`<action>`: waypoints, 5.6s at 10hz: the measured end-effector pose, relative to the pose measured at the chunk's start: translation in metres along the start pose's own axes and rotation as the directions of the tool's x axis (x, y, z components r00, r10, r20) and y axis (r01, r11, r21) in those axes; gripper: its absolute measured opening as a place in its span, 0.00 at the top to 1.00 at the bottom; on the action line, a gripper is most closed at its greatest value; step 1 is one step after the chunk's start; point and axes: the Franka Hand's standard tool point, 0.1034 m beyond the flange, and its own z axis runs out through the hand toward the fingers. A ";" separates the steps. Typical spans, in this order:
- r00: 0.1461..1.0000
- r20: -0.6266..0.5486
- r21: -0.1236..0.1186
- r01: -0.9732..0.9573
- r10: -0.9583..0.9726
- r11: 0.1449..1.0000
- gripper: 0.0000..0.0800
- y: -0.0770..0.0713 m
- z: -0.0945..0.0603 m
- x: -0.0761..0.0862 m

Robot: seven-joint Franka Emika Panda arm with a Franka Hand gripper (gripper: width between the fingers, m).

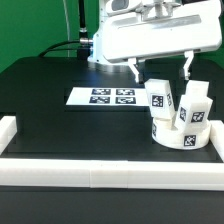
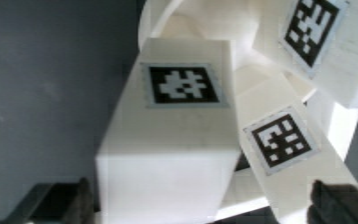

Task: Assemble stool

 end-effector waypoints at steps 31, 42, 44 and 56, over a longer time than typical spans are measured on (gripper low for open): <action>0.635 0.448 0.275 0.572 -0.629 0.773 0.19 -0.007 -0.018 0.011; 0.336 0.255 0.401 0.817 -0.907 0.415 0.19 0.003 0.011 0.001; 0.338 0.253 0.396 0.819 -0.907 0.415 0.19 0.003 0.014 -0.001; 0.579 0.366 0.302 0.667 -0.729 0.681 0.57 0.002 0.015 -0.003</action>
Offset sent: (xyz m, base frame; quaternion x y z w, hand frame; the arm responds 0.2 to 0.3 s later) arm -0.0047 -0.0070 0.0092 -0.0015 -0.0161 -0.0114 0.9998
